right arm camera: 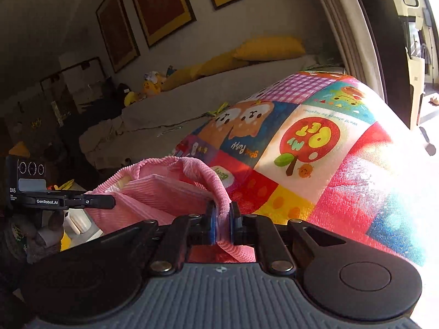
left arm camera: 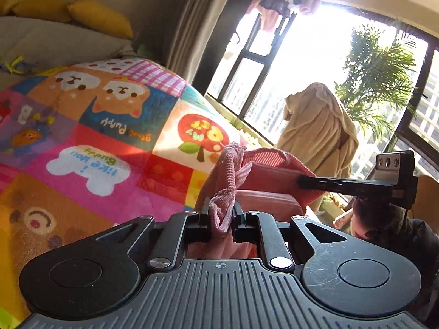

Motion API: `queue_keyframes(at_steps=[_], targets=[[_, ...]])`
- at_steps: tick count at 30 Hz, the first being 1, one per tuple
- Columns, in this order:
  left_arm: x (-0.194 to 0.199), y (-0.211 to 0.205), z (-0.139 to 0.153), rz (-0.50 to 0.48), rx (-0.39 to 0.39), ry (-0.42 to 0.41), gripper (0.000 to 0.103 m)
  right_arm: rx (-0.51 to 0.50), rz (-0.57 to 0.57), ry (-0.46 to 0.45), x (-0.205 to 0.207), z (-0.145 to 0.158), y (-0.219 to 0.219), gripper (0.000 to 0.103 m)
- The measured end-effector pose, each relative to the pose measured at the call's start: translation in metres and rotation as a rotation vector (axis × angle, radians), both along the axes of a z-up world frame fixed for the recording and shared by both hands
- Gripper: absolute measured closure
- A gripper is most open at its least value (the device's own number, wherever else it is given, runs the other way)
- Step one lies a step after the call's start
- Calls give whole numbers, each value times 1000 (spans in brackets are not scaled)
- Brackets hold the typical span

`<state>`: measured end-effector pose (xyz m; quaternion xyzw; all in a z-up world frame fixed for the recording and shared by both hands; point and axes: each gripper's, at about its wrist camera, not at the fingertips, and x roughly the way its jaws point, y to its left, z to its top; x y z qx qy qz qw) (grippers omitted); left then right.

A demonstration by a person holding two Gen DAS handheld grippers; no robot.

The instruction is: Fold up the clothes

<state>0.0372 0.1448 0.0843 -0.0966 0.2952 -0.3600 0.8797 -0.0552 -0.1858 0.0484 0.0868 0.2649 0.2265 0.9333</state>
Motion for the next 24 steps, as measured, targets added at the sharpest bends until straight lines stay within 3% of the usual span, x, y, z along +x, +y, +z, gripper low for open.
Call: queue_keyframes(at_steps=[2, 4, 5, 7, 8, 12, 14, 17, 21, 24], targets=[[-29, 4, -7, -27, 52, 4, 42, -95, 5, 19, -29, -10, 6, 90], [-58, 8, -14, -54, 105, 7, 19, -148, -3, 68, -54, -25, 5, 70], [-66, 13, -18, -61, 96, 23, 15, -169, -8, 96, -66, -33, 3, 63], [-75, 25, -25, -61, 38, 67, 10, -154, -28, 125, -83, -37, -5, 45], [-74, 32, -27, -52, -9, 94, 8, -137, -41, 128, -90, -36, -10, 41], [-61, 53, -43, -8, -185, 247, 6, -31, -85, 66, -99, -16, -27, 16], [-47, 56, -56, 18, -251, 353, 5, 45, -80, 60, -92, -8, -33, 12], [-29, 42, -75, 40, -262, 427, 5, 112, -73, 79, -71, -13, -33, 8], [5, 16, -94, 51, -251, 490, 5, 144, -86, 203, -29, -48, -22, 7], [28, 14, -81, 88, -307, 437, 5, 160, -63, 314, -8, -77, 1, 7]])
